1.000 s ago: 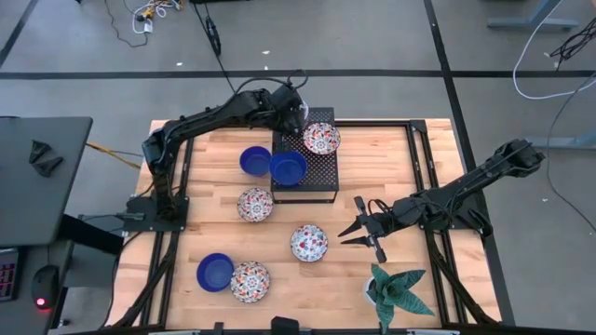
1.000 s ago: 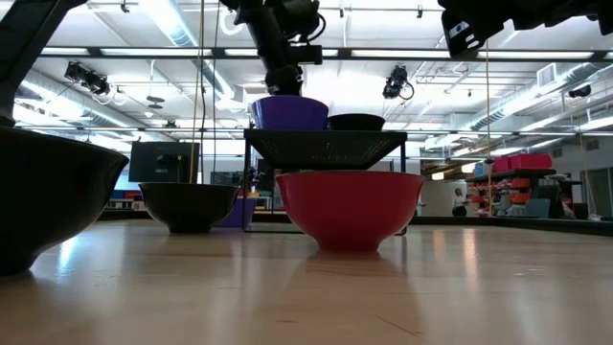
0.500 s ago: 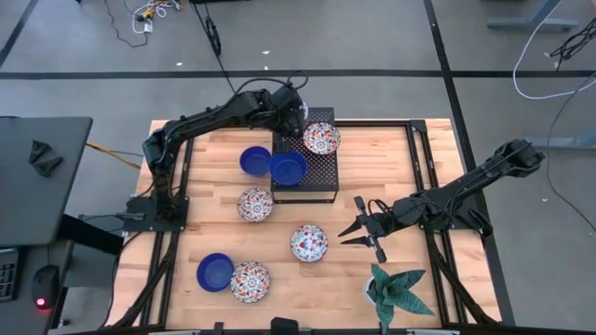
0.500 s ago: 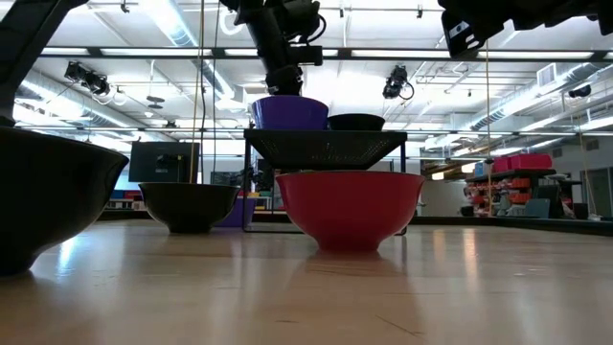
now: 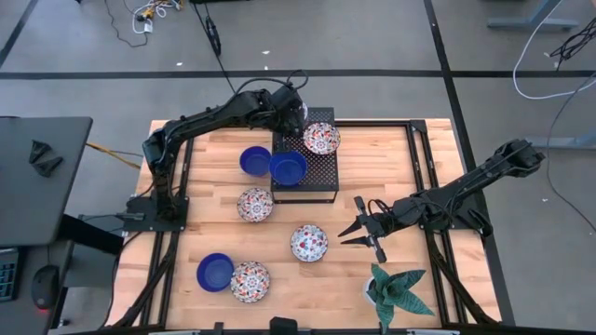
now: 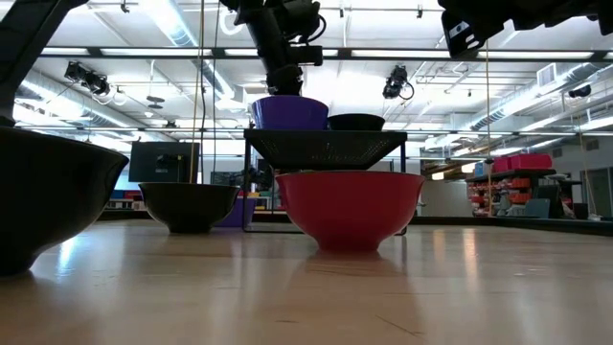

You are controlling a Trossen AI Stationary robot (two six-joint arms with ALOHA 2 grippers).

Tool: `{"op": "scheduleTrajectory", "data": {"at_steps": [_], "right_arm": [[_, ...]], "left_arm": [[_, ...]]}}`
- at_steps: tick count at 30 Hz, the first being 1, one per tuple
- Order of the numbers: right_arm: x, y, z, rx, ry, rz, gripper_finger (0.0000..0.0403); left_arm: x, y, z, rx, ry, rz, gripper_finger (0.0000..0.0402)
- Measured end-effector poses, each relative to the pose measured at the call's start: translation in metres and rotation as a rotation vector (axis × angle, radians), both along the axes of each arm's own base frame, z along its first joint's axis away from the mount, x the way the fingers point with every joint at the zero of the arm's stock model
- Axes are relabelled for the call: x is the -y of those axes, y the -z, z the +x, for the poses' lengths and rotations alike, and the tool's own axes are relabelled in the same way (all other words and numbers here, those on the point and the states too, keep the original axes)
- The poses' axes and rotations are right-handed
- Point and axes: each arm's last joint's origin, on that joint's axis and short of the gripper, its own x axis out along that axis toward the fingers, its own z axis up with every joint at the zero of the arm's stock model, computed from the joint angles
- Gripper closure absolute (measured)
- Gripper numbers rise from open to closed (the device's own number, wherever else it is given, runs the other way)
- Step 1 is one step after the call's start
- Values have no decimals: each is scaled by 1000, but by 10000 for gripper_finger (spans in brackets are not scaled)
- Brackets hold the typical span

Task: Pick & Place Mini bowls
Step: Stack the top red patterned bowl on the red patterned bowl on the shelf

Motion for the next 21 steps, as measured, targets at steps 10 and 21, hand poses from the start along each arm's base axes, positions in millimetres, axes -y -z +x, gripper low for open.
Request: {"op": "scheduleTrajectory", "data": {"at_steps": [10, 21], "right_arm": [[0, 0, 0, 0, 0, 0, 317], [0, 0, 0, 0, 0, 0, 317]], "left_arm": [[-1, 3, 1, -1, -9, -15, 373], [-3, 7, 3, -3, -18, -20, 312]]}}
